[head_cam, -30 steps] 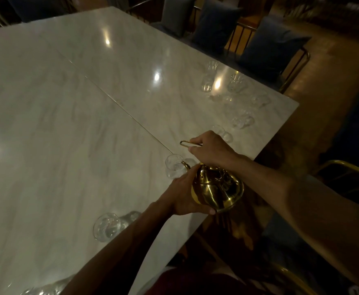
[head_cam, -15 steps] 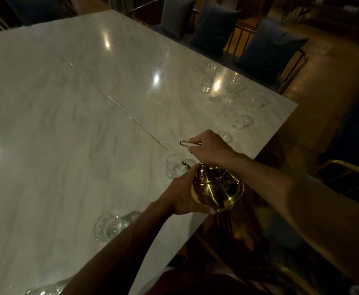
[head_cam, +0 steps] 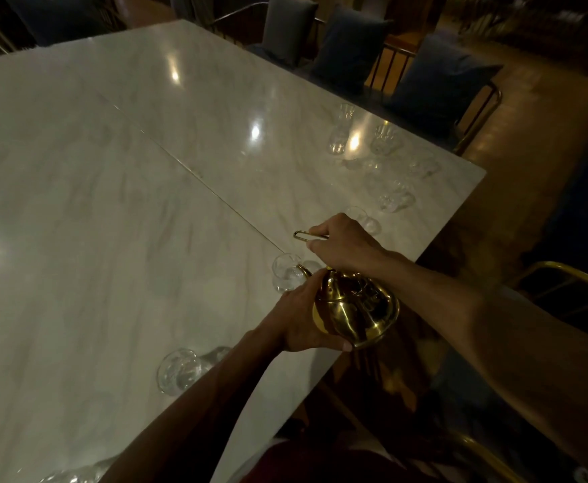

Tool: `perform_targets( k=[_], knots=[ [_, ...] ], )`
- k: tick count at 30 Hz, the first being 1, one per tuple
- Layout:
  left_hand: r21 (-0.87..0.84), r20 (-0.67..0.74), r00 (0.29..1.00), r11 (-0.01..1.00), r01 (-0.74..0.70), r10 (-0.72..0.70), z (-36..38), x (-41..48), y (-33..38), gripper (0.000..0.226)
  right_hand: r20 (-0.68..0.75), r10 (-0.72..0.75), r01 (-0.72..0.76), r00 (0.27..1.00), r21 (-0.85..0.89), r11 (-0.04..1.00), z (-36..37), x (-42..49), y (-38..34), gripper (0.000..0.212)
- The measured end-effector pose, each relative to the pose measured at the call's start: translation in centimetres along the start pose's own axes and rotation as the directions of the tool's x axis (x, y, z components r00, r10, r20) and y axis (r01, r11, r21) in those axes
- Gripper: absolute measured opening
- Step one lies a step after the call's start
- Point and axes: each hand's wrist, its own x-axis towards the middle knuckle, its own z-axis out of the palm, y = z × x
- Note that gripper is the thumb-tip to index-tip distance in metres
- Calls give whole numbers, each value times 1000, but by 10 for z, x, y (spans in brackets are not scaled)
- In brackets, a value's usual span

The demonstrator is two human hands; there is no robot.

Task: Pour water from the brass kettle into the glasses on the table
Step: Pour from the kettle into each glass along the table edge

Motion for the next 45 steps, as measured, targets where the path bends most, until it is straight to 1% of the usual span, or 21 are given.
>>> perform_targets(
  k=[9,22,25,30,34,37,41,45],
  knots=[
    [24,-4,1000,1000,-8,8,-2,-3,1,126,-1,-3,3,1000,1,1000,3,1,3,42],
    [-6,8,999,999,-45,45,0,-8,3,125,-25,11,-11,1000,5,1000,4,-5,5,42],
    [19,17,999,999,-47,46,0,-8,3,124,-38,11,-11,999,22,1000,5,-6,8,43],
    [118,16,998,991,-68,66,-2,-8,0,128,-83,28,-19,996,103,994,7,-9,16,43],
    [207,18,994,972,-112,111,-5,-6,-6,128,-107,35,-10,994,227,974,11,-15,28,43],
    [278,35,990,951,-138,133,-5,-2,-10,132,-145,60,-7,988,341,940,12,-19,39,43],
    [372,91,993,922,-108,79,-4,8,-3,141,-220,88,17,972,433,901,6,-24,51,39],
    [386,143,987,914,-125,75,-8,25,14,138,-261,90,43,961,464,885,-7,-24,61,39]
  ],
)
